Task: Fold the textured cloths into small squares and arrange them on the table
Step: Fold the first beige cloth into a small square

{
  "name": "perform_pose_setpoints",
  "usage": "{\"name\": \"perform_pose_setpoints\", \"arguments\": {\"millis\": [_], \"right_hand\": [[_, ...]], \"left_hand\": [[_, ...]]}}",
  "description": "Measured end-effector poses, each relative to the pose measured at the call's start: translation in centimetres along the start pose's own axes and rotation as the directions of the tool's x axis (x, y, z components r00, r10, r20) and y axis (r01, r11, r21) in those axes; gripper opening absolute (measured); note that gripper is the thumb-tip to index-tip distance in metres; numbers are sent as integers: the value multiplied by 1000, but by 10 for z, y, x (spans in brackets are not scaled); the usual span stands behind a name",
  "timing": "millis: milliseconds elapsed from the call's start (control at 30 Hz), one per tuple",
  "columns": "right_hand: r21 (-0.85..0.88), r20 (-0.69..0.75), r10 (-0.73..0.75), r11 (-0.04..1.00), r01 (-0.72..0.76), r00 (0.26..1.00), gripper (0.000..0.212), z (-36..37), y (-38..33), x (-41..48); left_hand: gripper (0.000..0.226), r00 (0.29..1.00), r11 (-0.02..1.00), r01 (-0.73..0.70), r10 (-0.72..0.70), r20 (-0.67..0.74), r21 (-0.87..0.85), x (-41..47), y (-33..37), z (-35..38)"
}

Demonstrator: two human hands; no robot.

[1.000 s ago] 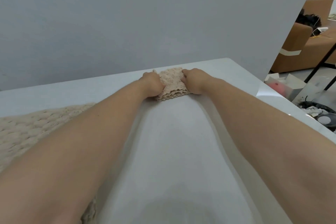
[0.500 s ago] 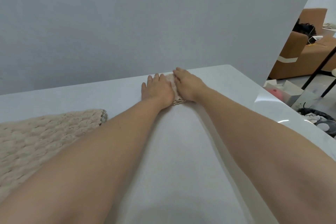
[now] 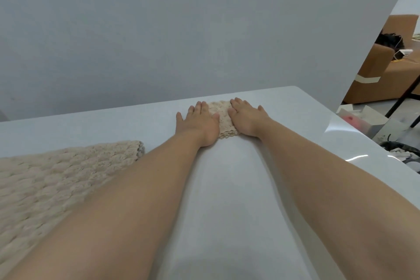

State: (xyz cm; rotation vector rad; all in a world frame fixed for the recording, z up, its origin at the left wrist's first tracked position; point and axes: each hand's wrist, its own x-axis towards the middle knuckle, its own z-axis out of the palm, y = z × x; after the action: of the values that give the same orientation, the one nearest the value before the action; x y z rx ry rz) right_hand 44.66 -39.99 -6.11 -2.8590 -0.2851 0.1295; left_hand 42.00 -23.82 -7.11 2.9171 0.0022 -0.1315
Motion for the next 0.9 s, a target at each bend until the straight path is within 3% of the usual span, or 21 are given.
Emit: {"name": "perform_pose_setpoints", "arguments": {"millis": [100, 200, 333, 433, 567, 700, 800, 900], "right_hand": [[57, -44, -13, 998, 16, 999, 55, -7, -7, 0], [19, -95, -95, 995, 97, 991, 53, -7, -10, 2], [-32, -15, -107, 994, 106, 994, 54, 0, -3, 3], [-16, 10, -82, 996, 82, 997, 58, 0, 4, -2], [-43, 12, -21, 999, 22, 1000, 62, 0, 12, -7], [-31, -141, -17, 999, 13, 990, 60, -10, -6, -19], [-32, -228, -89, 996, 84, 970, 54, -15, -32, -48], [142, -319, -74, 982, 125, 945, 48, -11, -61, -95]], "left_hand": [[65, 998, 1000, 22, -23, -54, -22, 1, 8, -8], [60, 990, 997, -48, 39, -135, -62, 4, 17, -12], [60, 994, 995, -102, 101, -31, -16, 7, 10, -1], [62, 992, 993, -118, 118, -45, 1, 7, 1, 5], [65, 998, 998, -57, 57, 9, -5, 0, 8, -2], [68, 1000, 1000, 2, -3, -8, -23, -16, 8, -22], [64, 999, 1000, -4, 4, -45, 17, -47, 1, -36], [60, 999, 999, 33, -34, -32, -30, -89, -10, -44]]}}
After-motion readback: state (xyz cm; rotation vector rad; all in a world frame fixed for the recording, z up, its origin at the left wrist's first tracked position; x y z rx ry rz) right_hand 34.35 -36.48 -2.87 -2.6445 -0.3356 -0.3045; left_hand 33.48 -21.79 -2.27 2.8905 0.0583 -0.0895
